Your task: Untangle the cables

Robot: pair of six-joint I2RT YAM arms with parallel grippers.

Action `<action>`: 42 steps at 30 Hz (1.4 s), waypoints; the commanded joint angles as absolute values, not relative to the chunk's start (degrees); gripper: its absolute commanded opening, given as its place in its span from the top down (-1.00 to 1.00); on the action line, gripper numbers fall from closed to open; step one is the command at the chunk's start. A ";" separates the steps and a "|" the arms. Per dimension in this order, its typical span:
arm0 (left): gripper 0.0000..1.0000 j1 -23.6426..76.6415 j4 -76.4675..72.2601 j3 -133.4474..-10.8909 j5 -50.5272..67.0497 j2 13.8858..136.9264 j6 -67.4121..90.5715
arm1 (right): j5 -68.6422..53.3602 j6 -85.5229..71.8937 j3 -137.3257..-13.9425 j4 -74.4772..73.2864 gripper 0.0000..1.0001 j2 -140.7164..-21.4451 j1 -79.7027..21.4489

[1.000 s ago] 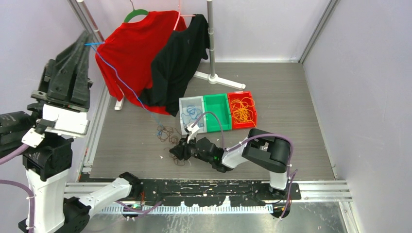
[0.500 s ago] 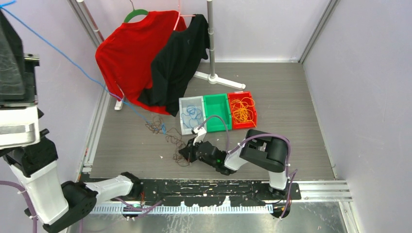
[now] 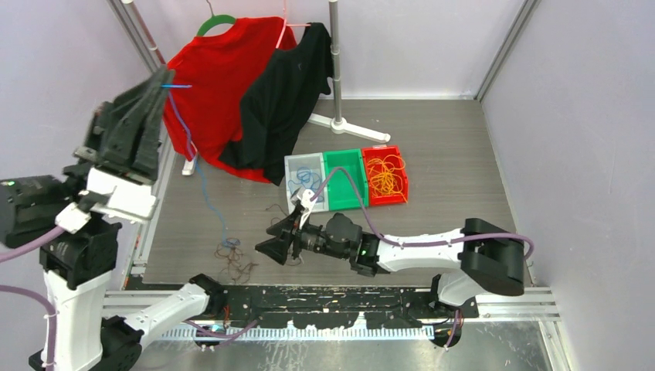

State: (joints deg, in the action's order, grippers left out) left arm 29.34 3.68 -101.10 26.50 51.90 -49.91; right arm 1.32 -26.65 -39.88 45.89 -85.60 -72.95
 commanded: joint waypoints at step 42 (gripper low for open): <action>1.00 29.29 5.27 -96.95 30.32 49.99 -44.39 | -18.11 -31.84 -45.13 41.39 -0.18 -78.69 -61.91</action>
